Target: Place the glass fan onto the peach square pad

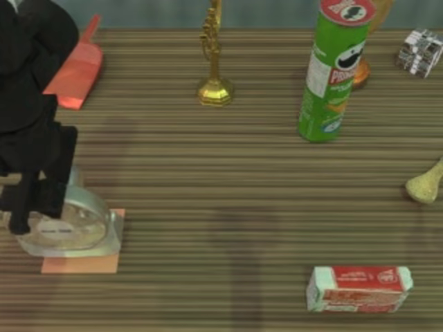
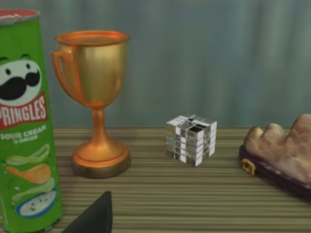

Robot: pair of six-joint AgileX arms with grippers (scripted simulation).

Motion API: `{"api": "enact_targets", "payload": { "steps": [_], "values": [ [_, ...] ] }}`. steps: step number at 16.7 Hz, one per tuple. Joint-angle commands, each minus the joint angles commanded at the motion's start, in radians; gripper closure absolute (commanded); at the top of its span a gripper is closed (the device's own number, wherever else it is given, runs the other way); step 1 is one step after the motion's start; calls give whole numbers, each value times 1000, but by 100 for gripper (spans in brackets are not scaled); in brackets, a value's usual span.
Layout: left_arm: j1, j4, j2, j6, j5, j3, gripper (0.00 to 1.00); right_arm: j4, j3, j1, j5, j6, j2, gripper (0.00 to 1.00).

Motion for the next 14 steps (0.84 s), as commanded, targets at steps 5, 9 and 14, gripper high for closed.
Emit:
{"api": "enact_targets", "payload": {
  "steps": [5,9,14],
  "values": [
    [0,0,0,0,0,0,25,0,0,0,0,0,0,0],
    [0,0,0,0,0,0,0,0,0,0,0,0,0,0],
    [0,0,0,0,0,0,0,0,0,0,0,0,0,0]
  ]
}}
